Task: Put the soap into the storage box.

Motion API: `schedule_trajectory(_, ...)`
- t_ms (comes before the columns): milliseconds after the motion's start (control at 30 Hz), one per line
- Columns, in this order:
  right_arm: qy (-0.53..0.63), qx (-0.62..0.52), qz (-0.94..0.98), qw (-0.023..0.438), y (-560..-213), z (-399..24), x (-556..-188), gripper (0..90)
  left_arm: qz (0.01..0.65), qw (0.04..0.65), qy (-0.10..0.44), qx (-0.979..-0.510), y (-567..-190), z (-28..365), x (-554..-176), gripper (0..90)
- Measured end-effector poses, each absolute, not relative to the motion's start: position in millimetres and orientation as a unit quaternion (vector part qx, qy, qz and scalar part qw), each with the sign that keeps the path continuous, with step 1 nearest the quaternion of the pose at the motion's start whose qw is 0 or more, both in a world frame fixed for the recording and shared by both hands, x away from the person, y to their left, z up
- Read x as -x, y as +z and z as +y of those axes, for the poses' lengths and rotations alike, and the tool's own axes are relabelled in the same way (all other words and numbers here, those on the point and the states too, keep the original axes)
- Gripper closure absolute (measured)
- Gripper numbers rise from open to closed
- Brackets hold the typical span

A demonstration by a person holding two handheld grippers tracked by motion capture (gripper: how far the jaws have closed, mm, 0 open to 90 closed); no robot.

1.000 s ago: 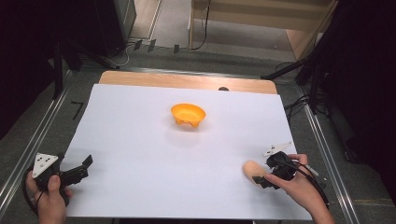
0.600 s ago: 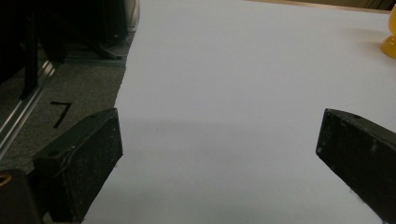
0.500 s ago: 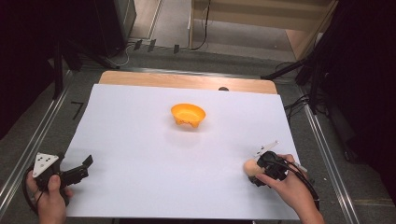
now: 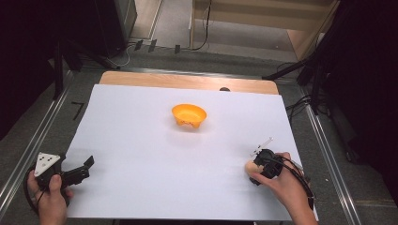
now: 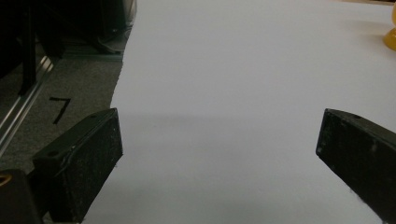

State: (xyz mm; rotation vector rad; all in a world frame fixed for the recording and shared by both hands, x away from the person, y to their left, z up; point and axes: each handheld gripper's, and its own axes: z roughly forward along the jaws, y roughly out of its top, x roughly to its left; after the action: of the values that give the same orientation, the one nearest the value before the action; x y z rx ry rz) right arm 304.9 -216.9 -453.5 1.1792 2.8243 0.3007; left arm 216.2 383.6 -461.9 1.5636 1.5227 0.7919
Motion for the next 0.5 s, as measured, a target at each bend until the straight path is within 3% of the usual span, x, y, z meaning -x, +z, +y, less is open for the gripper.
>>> schedule_trajectory(300,0.091,-0.365,0.926,0.025,-448,-215,-307,33.3,0.603,0.398,0.313,-0.617,-462,384,-216,1.2)
schedule_trajectory(500,0.106,-0.353,0.929,0.043,-425,-218,-314,33.3,0.602,0.399,0.314,-0.616,-462,384,-216,1.2)
